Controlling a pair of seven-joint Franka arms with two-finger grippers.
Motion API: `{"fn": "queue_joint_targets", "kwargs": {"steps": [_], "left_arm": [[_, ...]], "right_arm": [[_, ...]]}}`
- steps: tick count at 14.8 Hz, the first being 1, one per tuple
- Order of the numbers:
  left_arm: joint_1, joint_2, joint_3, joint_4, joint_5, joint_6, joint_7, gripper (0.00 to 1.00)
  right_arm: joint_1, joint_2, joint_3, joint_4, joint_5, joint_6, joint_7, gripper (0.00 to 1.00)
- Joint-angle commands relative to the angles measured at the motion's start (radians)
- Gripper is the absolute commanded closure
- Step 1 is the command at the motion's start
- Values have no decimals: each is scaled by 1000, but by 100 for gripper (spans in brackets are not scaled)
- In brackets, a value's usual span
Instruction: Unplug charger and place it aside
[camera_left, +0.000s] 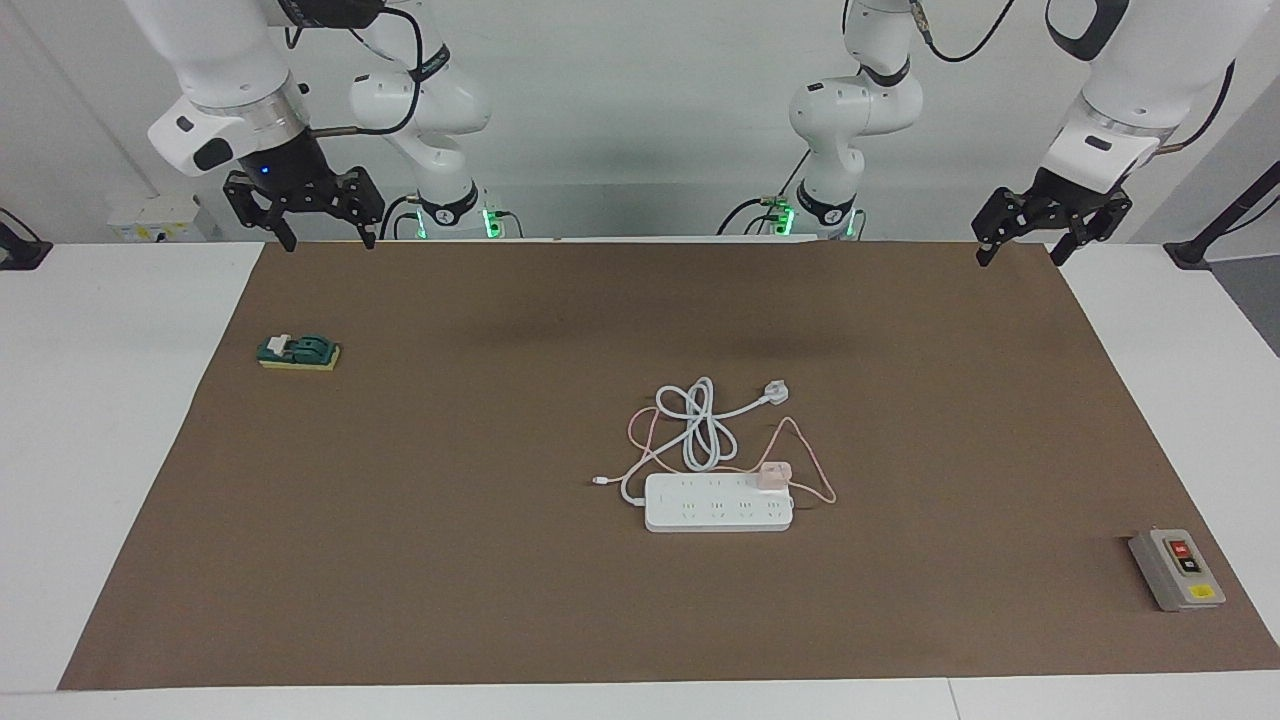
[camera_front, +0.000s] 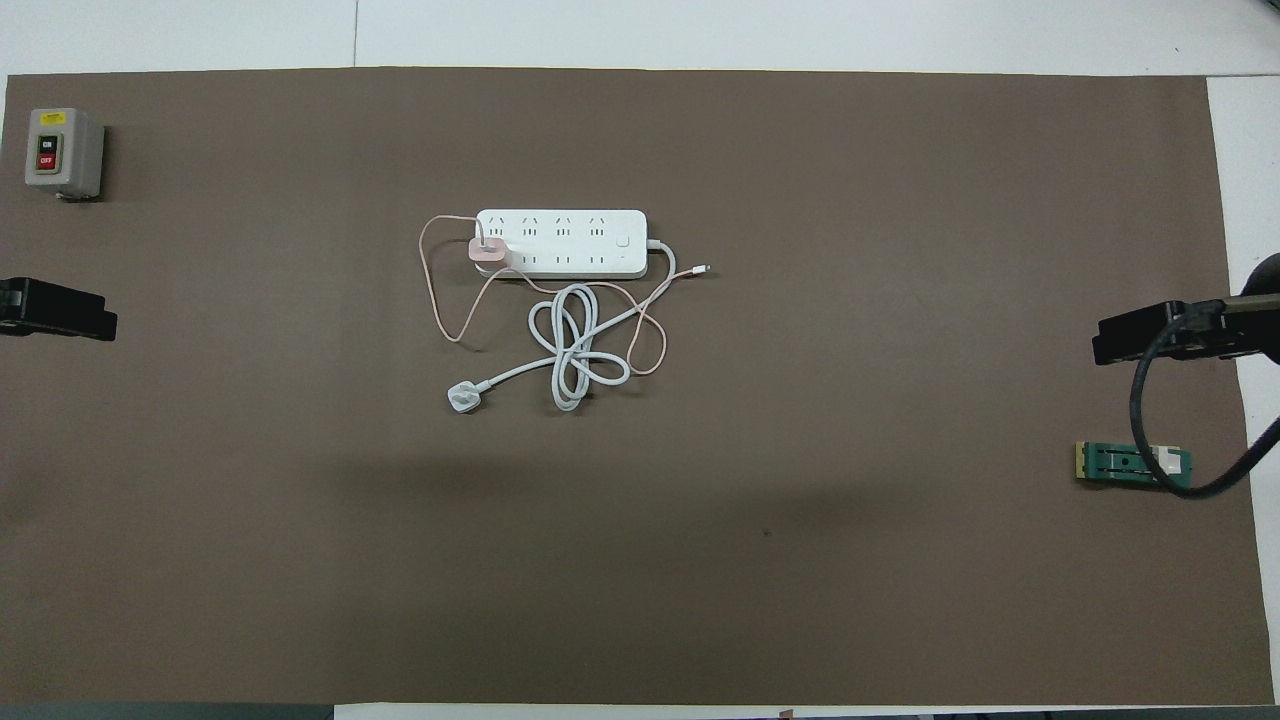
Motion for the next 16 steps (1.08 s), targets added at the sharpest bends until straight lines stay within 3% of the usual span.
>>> {"fn": "queue_joint_targets", "kwargs": {"steps": [1, 4, 6, 10, 13, 16], "left_arm": [[-14, -6, 7, 4, 2, -14, -12, 0], [-2, -23, 7, -51, 0, 10, -18, 0], [-13, -45, 8, -135, 0, 163, -79, 0], [-16, -46, 7, -215, -51, 282, -271, 0], [-66, -49, 2, -229, -72, 293, -553, 0], [-119, -68, 4, -243, -73, 218, -630, 0]], "right_arm": [[-2, 4, 13, -27, 3, 33, 96, 0], [-2, 38, 16, -28, 49, 61, 219, 0], [25, 58, 17, -50, 113, 93, 364, 0], [83, 177, 17, -44, 265, 200, 705, 0], [139, 276, 16, -36, 391, 334, 927, 0], [212, 387, 16, 5, 532, 492, 1137, 0]]}}
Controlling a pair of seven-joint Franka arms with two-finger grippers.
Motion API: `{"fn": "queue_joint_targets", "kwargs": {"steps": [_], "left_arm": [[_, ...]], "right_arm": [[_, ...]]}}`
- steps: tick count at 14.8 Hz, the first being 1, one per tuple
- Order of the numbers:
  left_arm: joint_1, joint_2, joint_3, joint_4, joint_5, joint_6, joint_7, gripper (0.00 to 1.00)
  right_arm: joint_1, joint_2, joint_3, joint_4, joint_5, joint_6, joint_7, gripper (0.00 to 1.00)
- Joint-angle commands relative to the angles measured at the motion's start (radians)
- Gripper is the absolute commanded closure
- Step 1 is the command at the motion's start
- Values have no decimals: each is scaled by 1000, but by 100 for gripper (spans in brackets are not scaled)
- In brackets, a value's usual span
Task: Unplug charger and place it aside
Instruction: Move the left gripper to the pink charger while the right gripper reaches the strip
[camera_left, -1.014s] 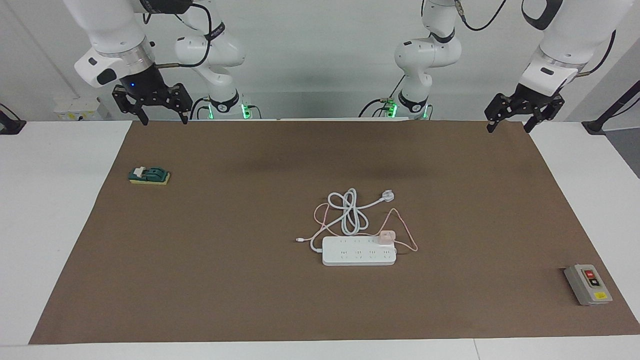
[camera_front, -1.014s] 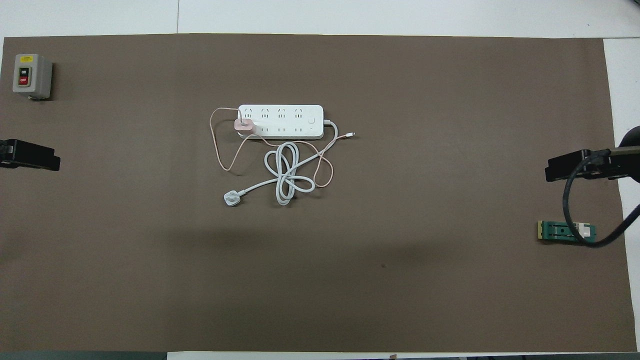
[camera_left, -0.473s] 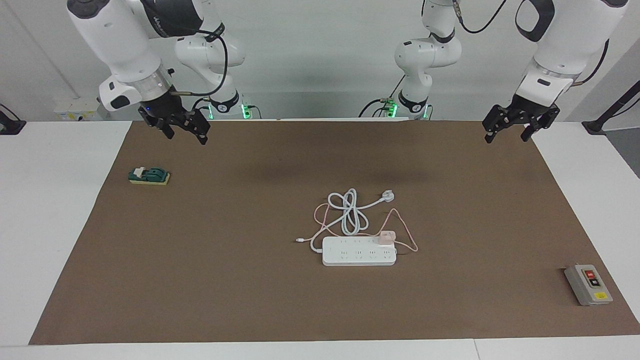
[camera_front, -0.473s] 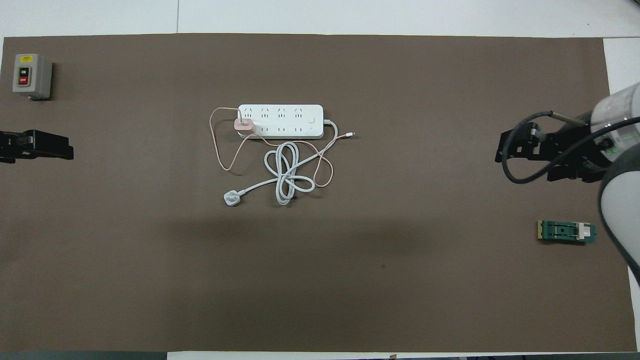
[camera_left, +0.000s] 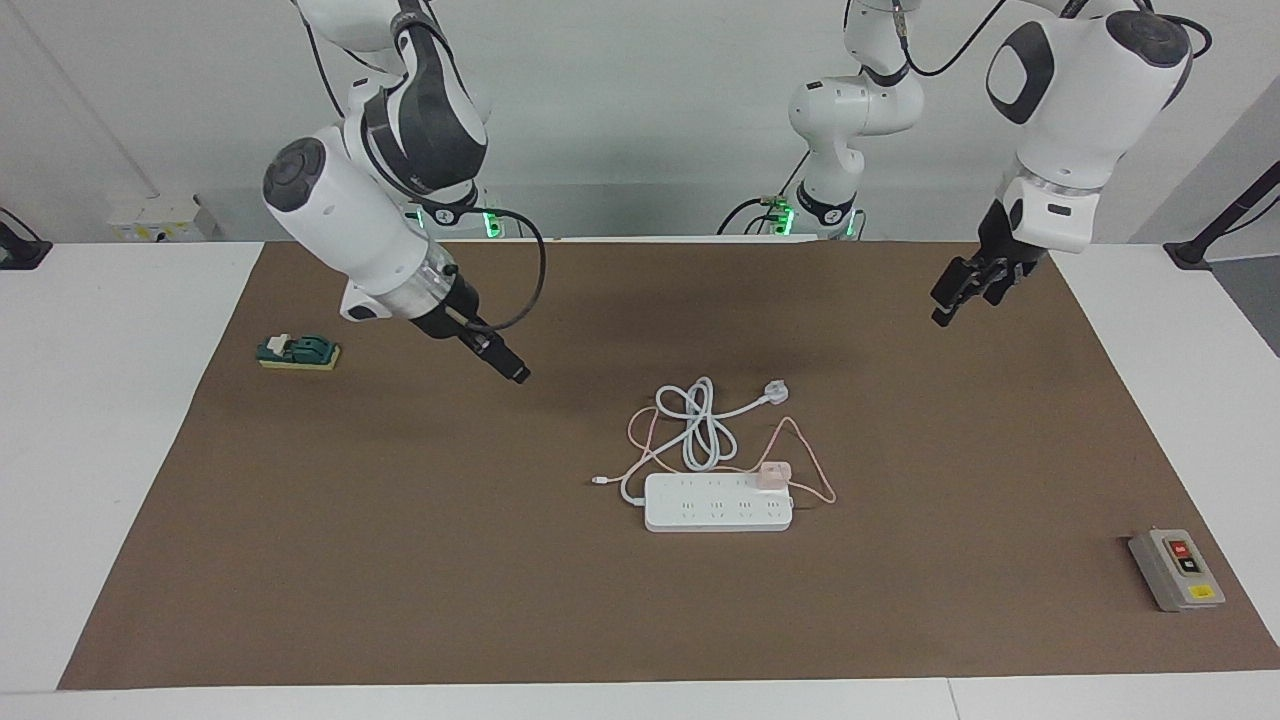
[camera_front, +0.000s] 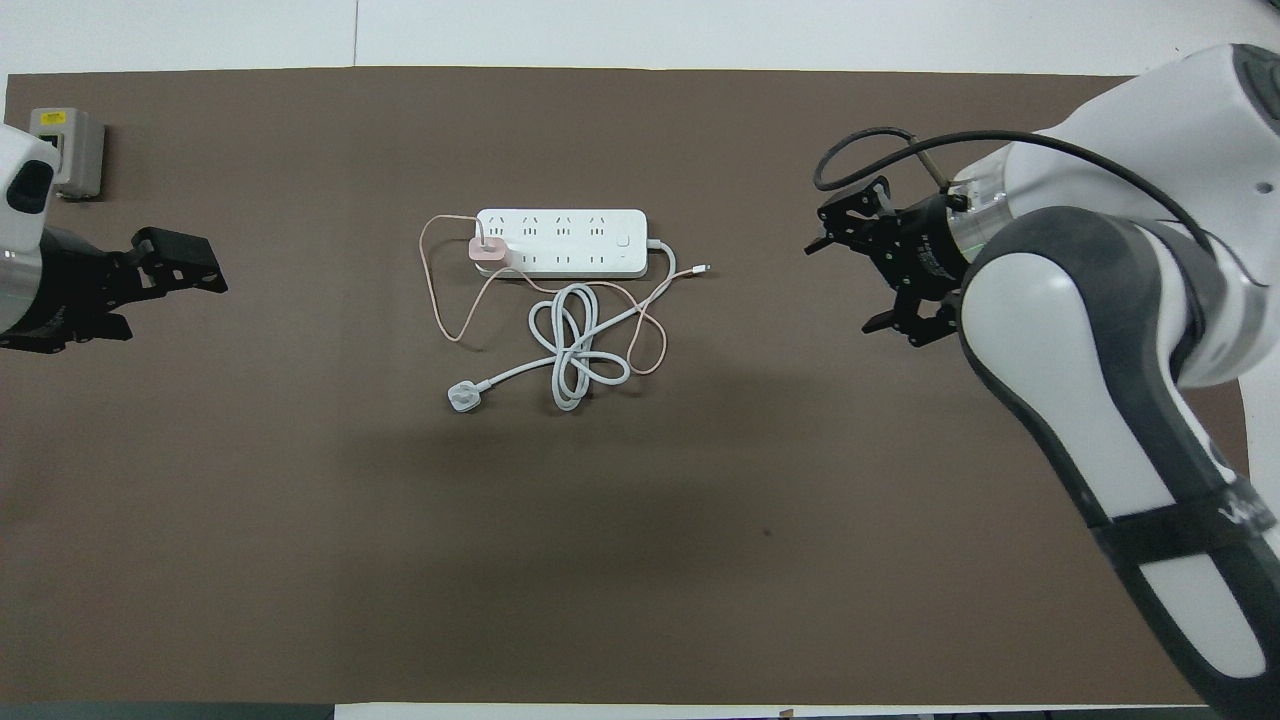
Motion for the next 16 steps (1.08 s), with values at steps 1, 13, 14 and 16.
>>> {"fn": "queue_joint_targets", "kwargs": {"steps": [1, 13, 14, 16], "left_arm": [[-43, -55, 13, -48, -11, -46, -135, 0], [-220, 393, 16, 247, -11, 77, -1139, 0], [-253, 458, 17, 297, 4, 77, -1210, 0], [-287, 559, 17, 392, 35, 80, -1286, 0]], "right_arm": [[47, 139, -1, 109, 120, 80, 208, 0], [89, 650, -9, 608, 326, -40, 479, 0], [92, 668, -9, 612, 321, -41, 476, 0], [113, 701, -15, 642, 312, -23, 476, 0]]}}
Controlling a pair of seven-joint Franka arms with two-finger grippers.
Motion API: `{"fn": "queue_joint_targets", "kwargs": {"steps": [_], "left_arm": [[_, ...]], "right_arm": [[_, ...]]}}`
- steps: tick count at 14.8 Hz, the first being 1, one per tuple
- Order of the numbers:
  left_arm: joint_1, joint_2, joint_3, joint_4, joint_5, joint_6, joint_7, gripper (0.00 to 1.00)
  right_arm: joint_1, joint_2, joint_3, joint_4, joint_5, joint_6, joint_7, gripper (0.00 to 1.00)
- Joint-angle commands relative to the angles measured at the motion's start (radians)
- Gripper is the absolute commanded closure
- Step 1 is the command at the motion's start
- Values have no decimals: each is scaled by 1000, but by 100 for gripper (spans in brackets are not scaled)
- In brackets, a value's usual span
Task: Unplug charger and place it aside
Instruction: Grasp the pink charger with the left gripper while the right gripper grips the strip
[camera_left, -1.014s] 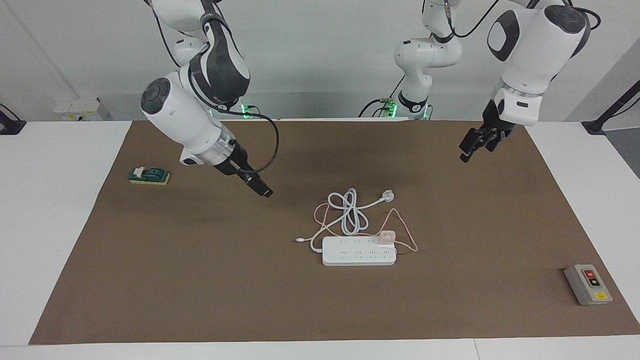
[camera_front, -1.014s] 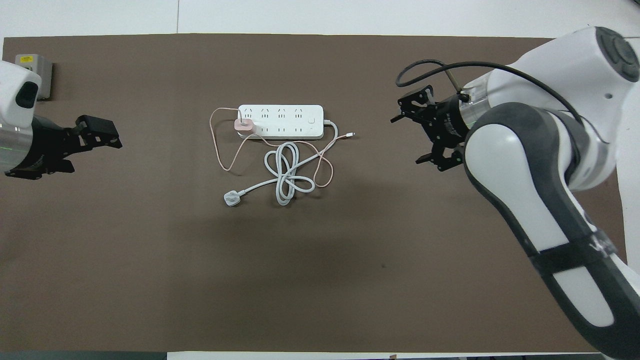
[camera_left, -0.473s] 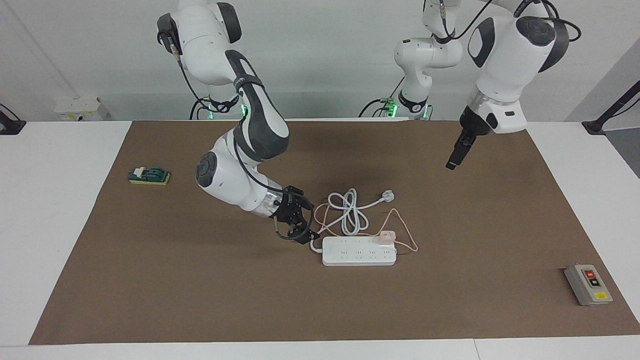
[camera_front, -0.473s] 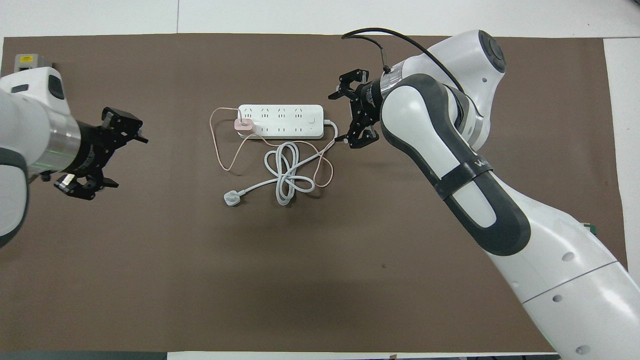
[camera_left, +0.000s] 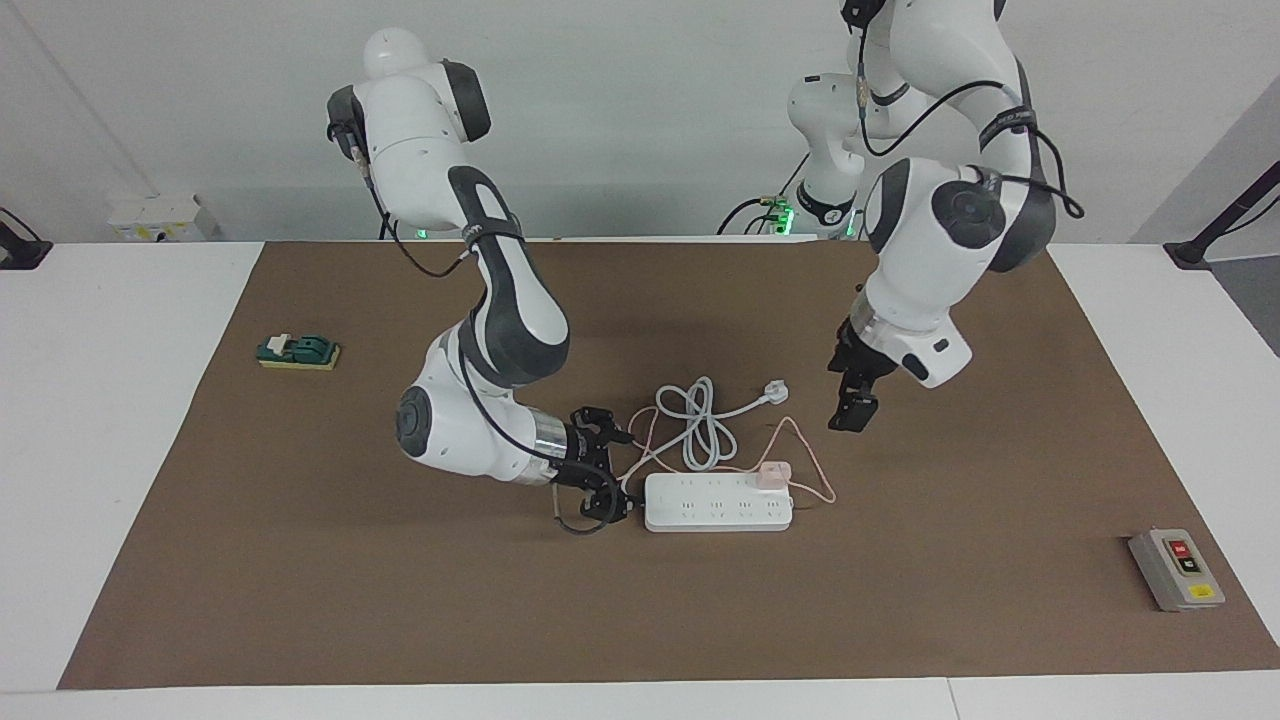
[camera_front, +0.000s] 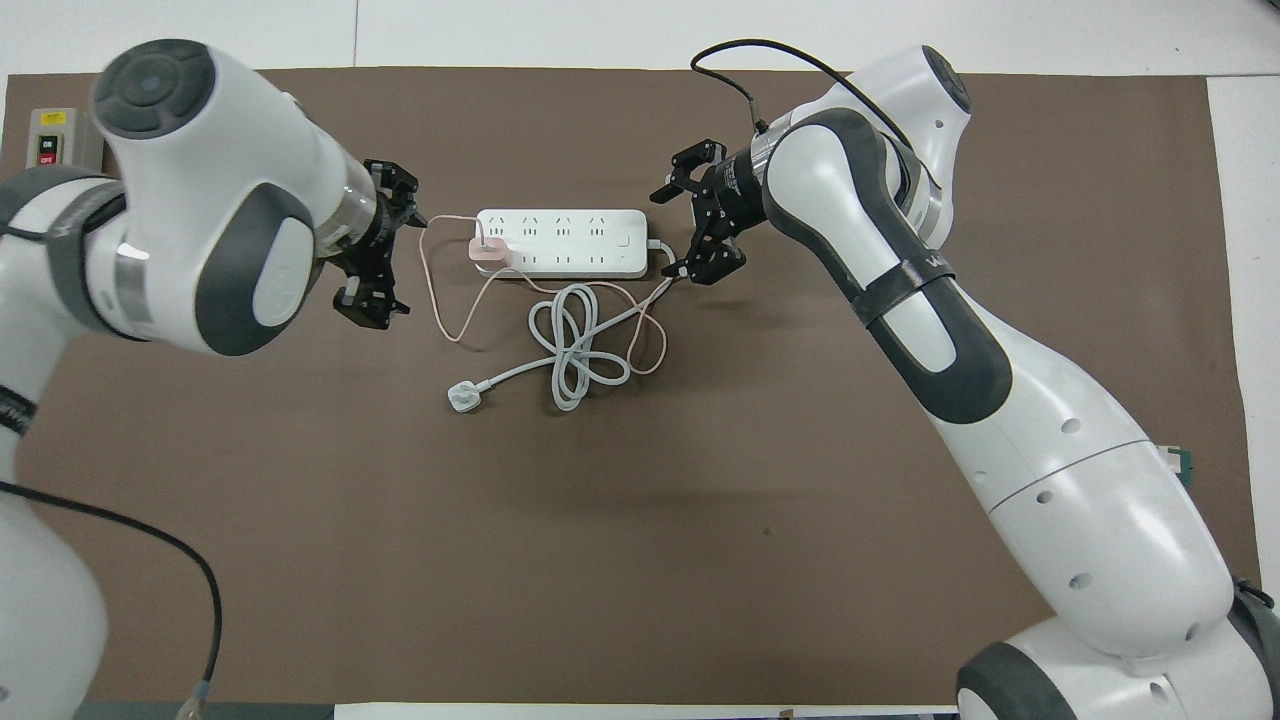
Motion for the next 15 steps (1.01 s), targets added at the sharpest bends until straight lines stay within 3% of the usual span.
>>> {"fn": "queue_joint_targets", "kwargs": {"steps": [1, 3, 8, 15], "left_arm": [[-46, 141, 16, 148, 28, 12, -112, 0], [-88, 182, 19, 139, 79, 59, -130, 0], [-74, 192, 21, 96, 83, 175, -158, 0], [-75, 192, 24, 42, 103, 223, -184, 0]], "right_arm": [[22, 81, -1, 115, 0, 7, 28, 0], [32, 105, -15, 129, -2, 74, 28, 0], [84, 173, -15, 189, -2, 185, 46, 0], [101, 182, -15, 189, -2, 191, 63, 0]]}}
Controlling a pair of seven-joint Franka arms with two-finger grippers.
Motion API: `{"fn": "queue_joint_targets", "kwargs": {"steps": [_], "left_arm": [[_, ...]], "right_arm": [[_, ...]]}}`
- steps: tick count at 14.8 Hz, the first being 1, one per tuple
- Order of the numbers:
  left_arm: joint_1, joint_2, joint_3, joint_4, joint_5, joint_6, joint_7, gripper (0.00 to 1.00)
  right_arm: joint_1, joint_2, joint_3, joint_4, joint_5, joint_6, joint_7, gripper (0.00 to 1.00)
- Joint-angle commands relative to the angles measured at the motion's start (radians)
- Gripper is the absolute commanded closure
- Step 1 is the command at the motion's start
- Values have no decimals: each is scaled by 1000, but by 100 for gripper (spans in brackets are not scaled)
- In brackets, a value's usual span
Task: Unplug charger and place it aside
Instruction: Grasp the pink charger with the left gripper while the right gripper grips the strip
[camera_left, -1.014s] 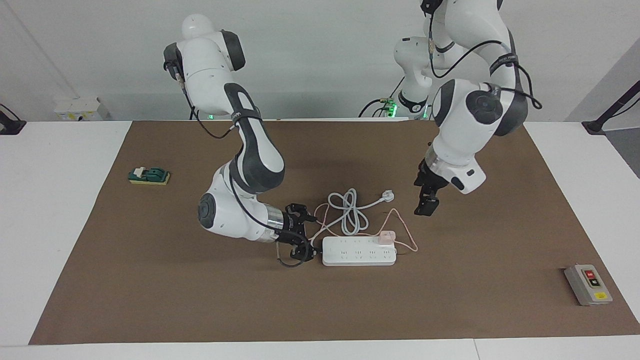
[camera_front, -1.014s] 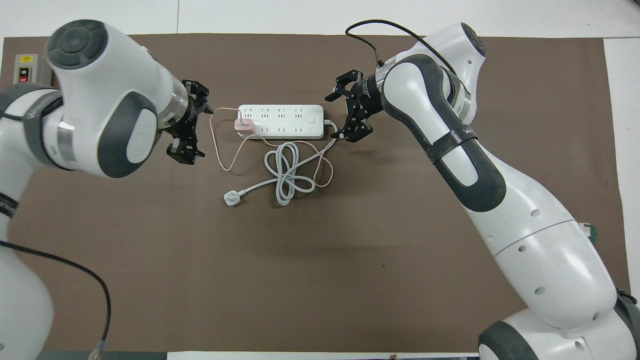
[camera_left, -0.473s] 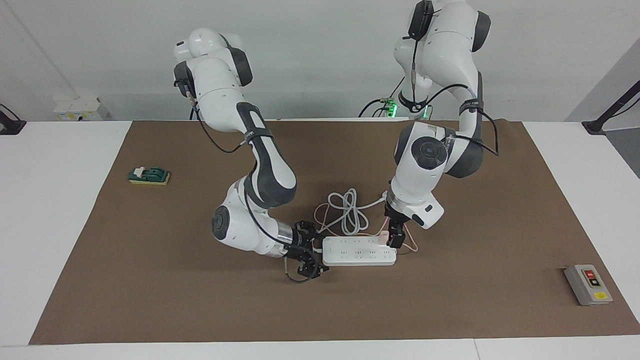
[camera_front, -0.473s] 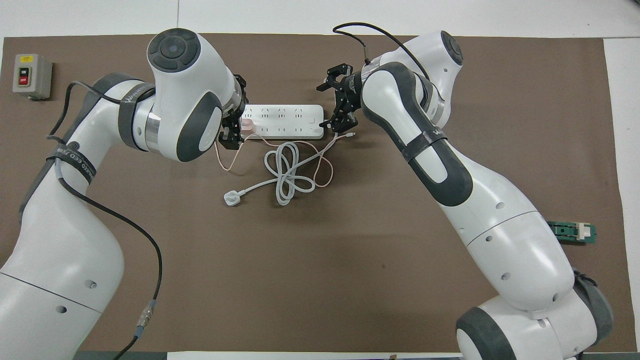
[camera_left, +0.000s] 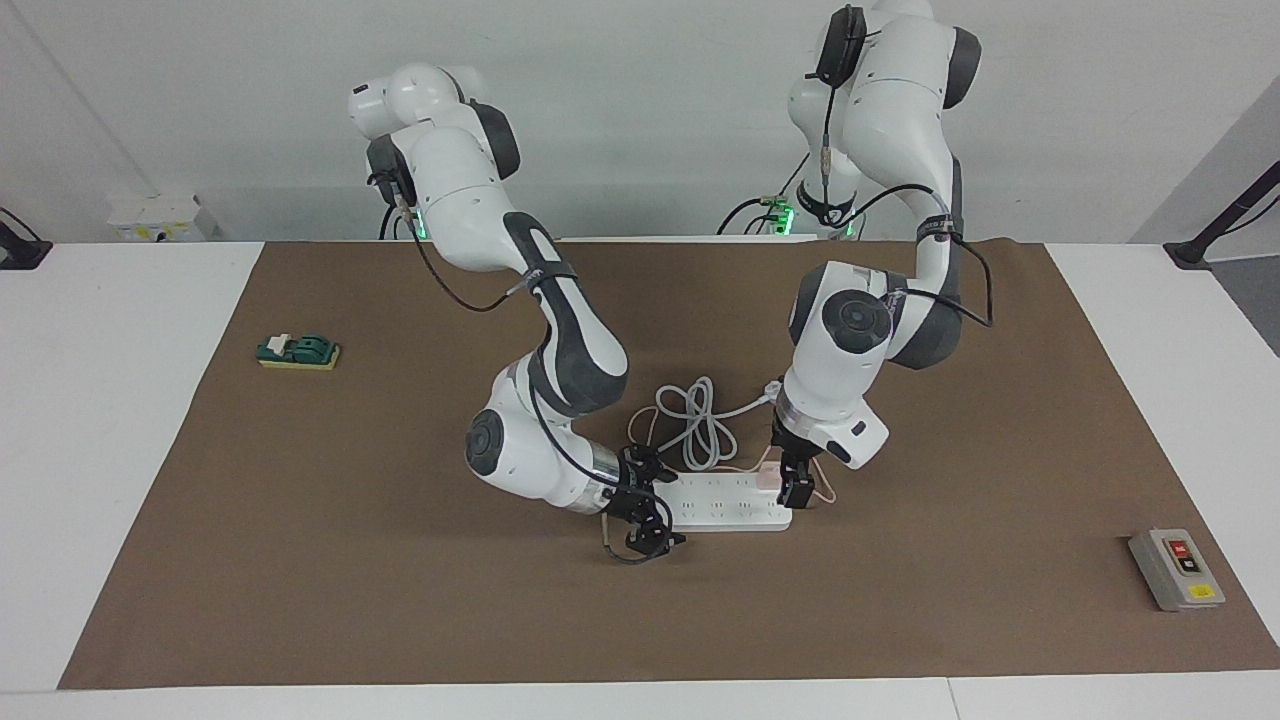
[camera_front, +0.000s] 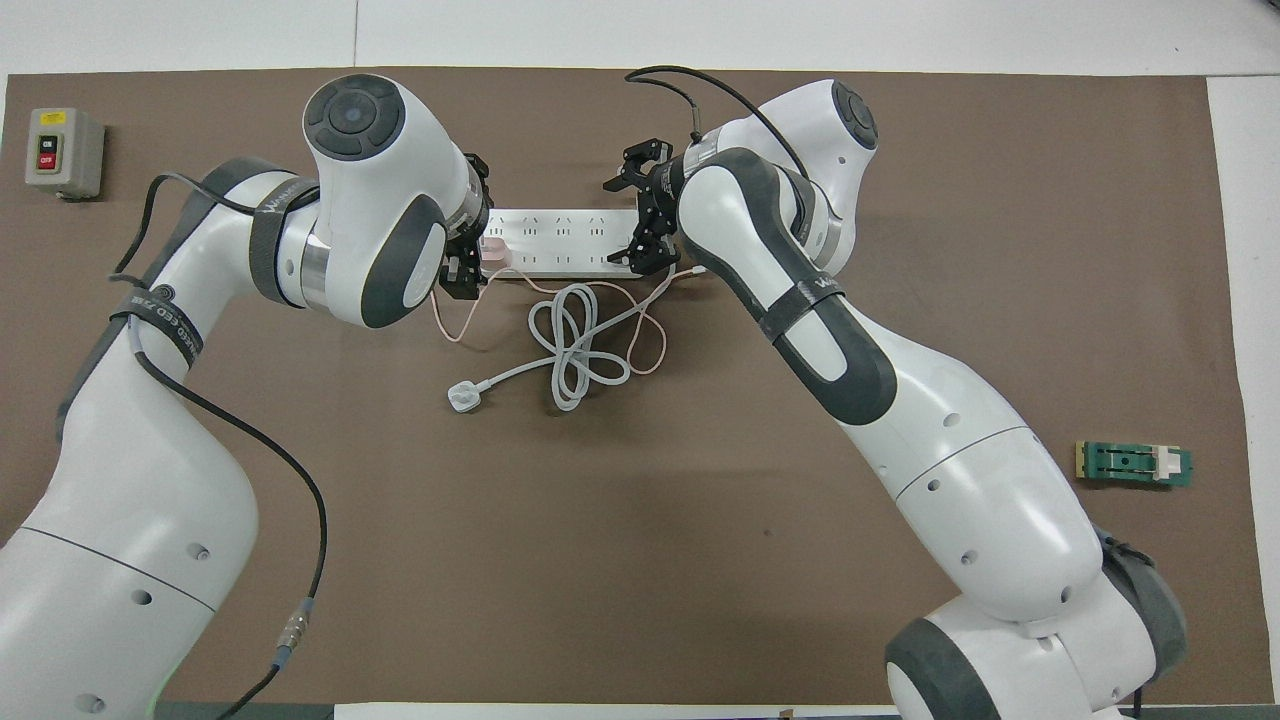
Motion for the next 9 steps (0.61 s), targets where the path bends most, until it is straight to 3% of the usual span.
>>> {"fn": "queue_joint_targets", "kwargs": {"steps": [1, 4, 7, 9], "left_arm": [[-10, -9, 8, -42, 25, 38, -25, 0], [-22, -25, 10, -108, 29, 82, -26, 0], [-22, -26, 10, -112, 37, 87, -28, 0], [-22, -26, 10, -114, 37, 93, -28, 13]], "right_arm": [[6, 34, -4, 36, -1, 29, 14, 0], [21, 46, -4, 33, -14, 45, 0, 0], [21, 46, -6, 24, -14, 45, -34, 0], [17, 46, -6, 19, -14, 33, -49, 0]]}}
